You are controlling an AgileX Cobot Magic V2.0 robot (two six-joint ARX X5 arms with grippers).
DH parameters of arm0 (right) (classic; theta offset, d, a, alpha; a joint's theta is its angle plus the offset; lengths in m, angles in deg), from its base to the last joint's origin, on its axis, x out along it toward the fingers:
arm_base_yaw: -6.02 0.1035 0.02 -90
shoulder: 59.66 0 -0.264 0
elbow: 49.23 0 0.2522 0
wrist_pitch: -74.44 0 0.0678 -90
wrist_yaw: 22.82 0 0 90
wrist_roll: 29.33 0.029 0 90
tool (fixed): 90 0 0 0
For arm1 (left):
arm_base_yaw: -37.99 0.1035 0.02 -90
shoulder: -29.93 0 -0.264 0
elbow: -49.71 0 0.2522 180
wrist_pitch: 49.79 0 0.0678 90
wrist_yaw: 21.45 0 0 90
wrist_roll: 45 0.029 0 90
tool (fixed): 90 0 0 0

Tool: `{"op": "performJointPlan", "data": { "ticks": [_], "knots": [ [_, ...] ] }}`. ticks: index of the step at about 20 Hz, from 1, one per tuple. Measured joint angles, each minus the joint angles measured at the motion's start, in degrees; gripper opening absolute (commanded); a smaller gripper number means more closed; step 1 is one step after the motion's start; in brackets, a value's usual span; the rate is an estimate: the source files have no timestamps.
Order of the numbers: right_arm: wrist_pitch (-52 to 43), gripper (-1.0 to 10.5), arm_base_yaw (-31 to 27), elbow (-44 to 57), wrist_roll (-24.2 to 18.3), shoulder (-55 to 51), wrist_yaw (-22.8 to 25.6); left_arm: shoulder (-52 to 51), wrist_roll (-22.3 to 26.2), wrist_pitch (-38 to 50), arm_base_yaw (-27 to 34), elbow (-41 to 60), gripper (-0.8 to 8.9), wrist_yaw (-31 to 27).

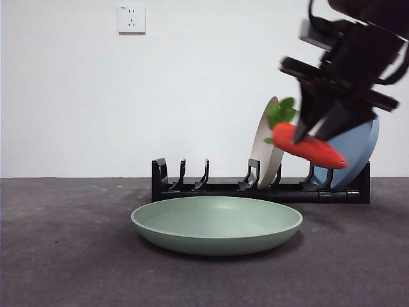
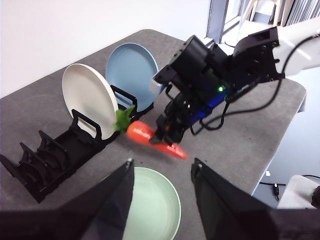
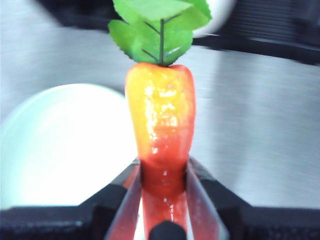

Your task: Take the green plate from the plate rack,put the plate on the table,take the carrot from the table,put the carrot in the plate

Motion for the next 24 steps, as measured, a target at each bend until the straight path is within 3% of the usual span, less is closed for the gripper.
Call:
{"op": "performJointPlan", "data": {
  "ticks": [7, 13, 14, 17, 24],
  "knots": [
    [-10.51, -0.1, 14.29, 0.0, 3.63, 8.46, 0.13, 0.02, 0.0, -0.83, 0.0, 0.0, 1.97, 0.0],
    [-13.79, -0.1, 17.14, -0.66, 5.18, 17.57, 2.84, 0.04, 0.0, -2.51, 0.0, 0.0, 1.97, 0.0],
    [-14.19, 0.3, 17.16, -0.96, 5.35, 17.55, 2.84, 0.04, 0.0, -2.97, 0.0, 0.0, 1.97, 0.0],
    [-12.11, 3.4, 17.53, -0.57, 5.4, 18.51, 3.13, 0.04, 0.0, -3.48, 0.0, 0.0, 1.97, 0.0],
    [-6.71, 3.8, 17.62, -0.11, 5.53, 11.93, 3.3, 0.04, 0.0, -3.85, 0.0, 0.0, 1.97, -0.02]
  ]
}}
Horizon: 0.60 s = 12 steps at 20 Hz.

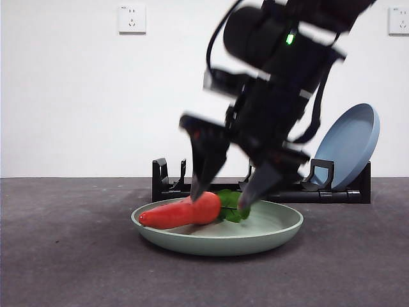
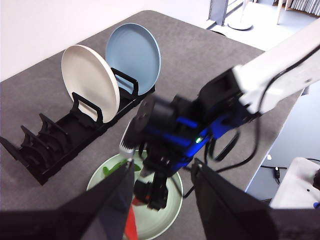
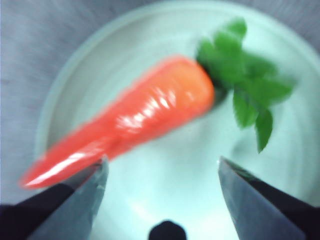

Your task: Take the green plate from the plate rack,put the plate on the table,take the carrot from the table,put the carrot in the plate

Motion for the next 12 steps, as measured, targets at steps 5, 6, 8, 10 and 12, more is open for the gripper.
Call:
{"op": "performJointPlan", "data": {
  "ticks": [5, 6, 8, 10, 12],
  "knots": [
    [12.9, 3.7, 0.0, 0.0, 0.02, -17.38, -0.39, 0.0, 0.0, -1.2, 0.0, 0.0, 1.93, 0.02],
    [16.28, 3.7, 0.0, 0.0, 0.02, -21.49, -0.39, 0.0, 0.0, -2.03, 0.0, 0.0, 1.92, 0.02],
    [23.89, 3.7, 0.0, 0.0, 0.02, -29.75, -0.37, 0.0, 0.0, -4.55, 0.0, 0.0, 1.92, 0.02],
    [28.52, 3.7, 0.0, 0.0, 0.02, -34.53, -0.39, 0.0, 0.0, -6.14, 0.0, 0.0, 1.92, 0.02],
    [33.73, 3.7, 0.0, 0.0, 0.02, -39.69, -0.39, 0.0, 0.0, -7.8, 0.0, 0.0, 1.87, 0.02]
  ]
}}
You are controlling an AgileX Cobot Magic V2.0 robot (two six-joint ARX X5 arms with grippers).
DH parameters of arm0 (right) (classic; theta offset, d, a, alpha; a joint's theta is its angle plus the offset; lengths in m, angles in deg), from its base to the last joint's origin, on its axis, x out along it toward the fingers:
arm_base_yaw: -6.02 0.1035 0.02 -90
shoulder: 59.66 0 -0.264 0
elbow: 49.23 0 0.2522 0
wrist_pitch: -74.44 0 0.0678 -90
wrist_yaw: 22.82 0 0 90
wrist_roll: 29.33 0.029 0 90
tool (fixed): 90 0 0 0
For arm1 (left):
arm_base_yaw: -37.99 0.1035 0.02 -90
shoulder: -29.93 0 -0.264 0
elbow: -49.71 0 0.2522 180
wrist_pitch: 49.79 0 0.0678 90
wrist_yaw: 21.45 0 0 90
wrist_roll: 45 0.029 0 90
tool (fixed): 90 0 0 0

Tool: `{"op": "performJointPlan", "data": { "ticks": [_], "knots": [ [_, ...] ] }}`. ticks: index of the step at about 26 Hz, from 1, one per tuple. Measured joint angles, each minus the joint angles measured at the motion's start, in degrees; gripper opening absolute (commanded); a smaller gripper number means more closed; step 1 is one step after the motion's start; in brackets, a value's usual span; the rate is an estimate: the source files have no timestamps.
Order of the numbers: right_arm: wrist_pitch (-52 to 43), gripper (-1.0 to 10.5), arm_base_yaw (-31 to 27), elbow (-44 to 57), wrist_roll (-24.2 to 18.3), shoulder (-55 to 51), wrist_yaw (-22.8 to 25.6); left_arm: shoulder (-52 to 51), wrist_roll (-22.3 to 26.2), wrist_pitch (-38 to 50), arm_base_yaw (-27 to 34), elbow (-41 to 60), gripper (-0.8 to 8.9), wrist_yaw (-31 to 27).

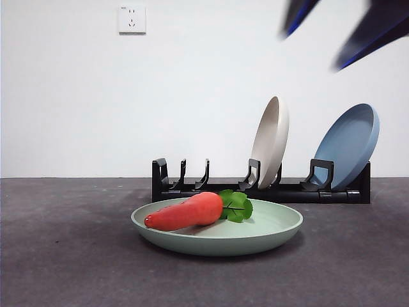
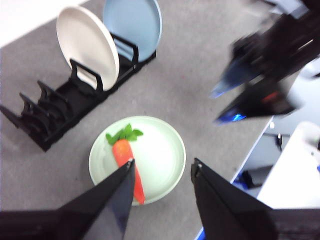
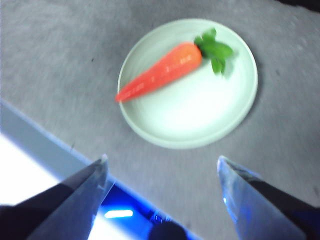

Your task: Take the green plate from the plate rack,put the plate on the table,take the carrot from the table,put the carrot in the plate

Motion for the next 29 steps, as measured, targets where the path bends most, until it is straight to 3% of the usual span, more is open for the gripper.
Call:
{"op": "performJointPlan", "data": {
  "ticks": [4, 6, 9, 10, 29],
  "knots": [
    [8.52, 3.6, 0.0, 0.0, 0.0, -8.04, 0.0, 0.0, 0.0, -3.26, 0.0, 0.0, 1.84, 0.02],
    [12.0, 2.5, 0.0, 0.0, 0.02, -10.86, 0.02, 0.0, 0.0, -4.48, 0.0, 0.0, 1.77, 0.02],
    [16.37, 0.2, 0.0, 0.0, 0.02, -14.01, 0.02, 0.0, 0.0, -6.1, 0.0, 0.0, -0.2, 0.22],
    [17.4, -0.2, 0.0, 0.0, 0.02, -14.82, 0.02, 0.0, 0.0, -6.43, 0.0, 0.0, -0.07, 0.22],
    [18.4, 0.0, 0.0, 0.0, 0.02, -16.9, 0.07, 0.0, -0.02, -6.75, 0.0, 0.0, -0.02, 0.2]
  ]
}}
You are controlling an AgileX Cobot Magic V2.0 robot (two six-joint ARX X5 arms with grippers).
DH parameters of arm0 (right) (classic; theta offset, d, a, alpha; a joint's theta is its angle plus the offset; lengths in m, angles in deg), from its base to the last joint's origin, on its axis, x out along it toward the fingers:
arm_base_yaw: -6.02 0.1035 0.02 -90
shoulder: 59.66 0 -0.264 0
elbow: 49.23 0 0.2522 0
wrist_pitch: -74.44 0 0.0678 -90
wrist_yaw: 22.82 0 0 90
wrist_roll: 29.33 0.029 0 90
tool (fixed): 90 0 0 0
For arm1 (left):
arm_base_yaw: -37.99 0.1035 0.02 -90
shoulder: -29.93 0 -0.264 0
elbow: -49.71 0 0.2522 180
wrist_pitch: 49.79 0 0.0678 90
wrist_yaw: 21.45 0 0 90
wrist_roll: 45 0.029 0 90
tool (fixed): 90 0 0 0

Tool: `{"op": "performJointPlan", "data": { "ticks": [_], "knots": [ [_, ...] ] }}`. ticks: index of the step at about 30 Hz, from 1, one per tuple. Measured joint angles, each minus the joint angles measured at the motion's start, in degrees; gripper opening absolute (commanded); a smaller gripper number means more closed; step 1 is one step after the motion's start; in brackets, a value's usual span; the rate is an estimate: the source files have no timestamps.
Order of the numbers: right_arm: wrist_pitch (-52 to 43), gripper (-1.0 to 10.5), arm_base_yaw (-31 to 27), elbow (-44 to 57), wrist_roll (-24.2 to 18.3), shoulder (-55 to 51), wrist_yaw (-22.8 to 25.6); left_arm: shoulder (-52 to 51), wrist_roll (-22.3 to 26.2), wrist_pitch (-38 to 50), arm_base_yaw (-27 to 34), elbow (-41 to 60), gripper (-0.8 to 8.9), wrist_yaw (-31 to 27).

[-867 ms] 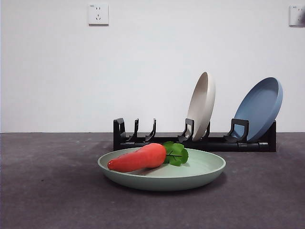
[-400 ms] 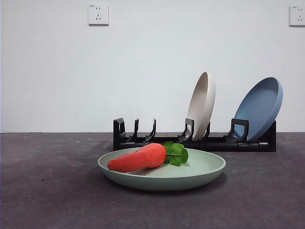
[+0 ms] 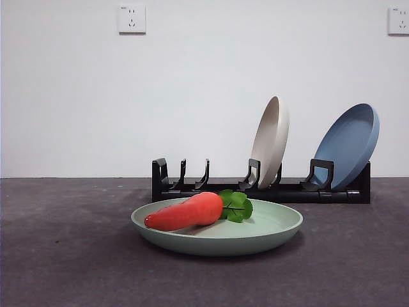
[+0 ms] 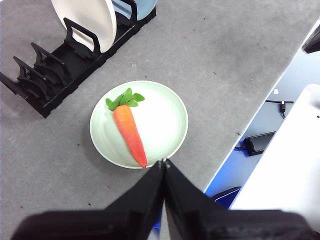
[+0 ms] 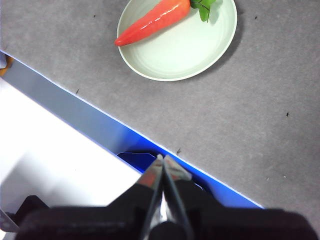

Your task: Take the green plate from the plate rack,put the plate on the table,take the carrot from the table,put the carrot in the plate

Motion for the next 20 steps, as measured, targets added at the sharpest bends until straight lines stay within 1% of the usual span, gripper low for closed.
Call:
{"op": "performJointPlan", "data": {
  "ticks": [8, 11, 13, 15, 17, 20],
  "knots": [
    [0.0, 0.0, 0.0, 0.0, 0.0, 0.0, 0.0, 0.0, 0.04, 0.04, 0.0, 0.0, -0.02, -0.13],
    [-0.02, 0.0, 0.0, 0.0, 0.0, 0.0, 0.0, -0.37, 1.73, 2.47, 1.2, 0.15, -0.02, -3.63],
    [0.0, 0.0, 0.0, 0.0, 0.0, 0.0, 0.0, -1.57, 4.61, 8.44, 3.93, 1.11, -0.02, -5.18],
    [0.0, 0.0, 0.0, 0.0, 0.0, 0.0, 0.0, -3.76, 8.63, 16.7, 8.22, 3.34, -0.02, -3.8],
    [0.0, 0.0, 0.0, 0.0, 0.0, -0.02, 0.0, -6.8, 12.68, 26.88, 13.99, 7.15, -0.02, 1.27],
    [0.0, 0.0, 0.0, 0.0, 0.0, 0.0, 0.0, -11.89, 15.69, 42.36, 22.99, 15.08, -0.02, 10.62]
  ]
}}
